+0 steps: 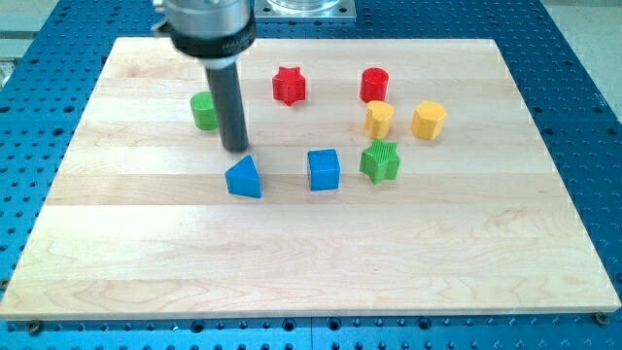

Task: Move the green circle to the bottom left of the blue triangle

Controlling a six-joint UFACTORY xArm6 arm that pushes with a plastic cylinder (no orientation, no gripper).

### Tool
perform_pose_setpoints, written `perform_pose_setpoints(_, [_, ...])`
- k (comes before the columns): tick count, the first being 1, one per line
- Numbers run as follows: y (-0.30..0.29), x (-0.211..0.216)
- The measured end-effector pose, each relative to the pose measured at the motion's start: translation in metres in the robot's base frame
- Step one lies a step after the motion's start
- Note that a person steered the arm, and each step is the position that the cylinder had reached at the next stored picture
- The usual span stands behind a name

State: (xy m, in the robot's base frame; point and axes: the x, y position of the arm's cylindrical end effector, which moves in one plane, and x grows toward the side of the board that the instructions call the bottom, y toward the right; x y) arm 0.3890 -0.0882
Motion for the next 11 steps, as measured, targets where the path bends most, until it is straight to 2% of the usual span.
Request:
perform_pose_setpoints(1, [0.006,-0.066])
perform_pose_setpoints(2, [-0.013,-0.08])
perform_pose_setpoints(4, [-0.036,-0.008])
perform_pose_setpoints(6, [-0.057,-0.046])
perform_pose_setpoints(9, [-0.07,0.073])
perform_pose_setpoints(10, [-0.086,0.071])
perform_pose_setpoints(11, [-0.133,0.078])
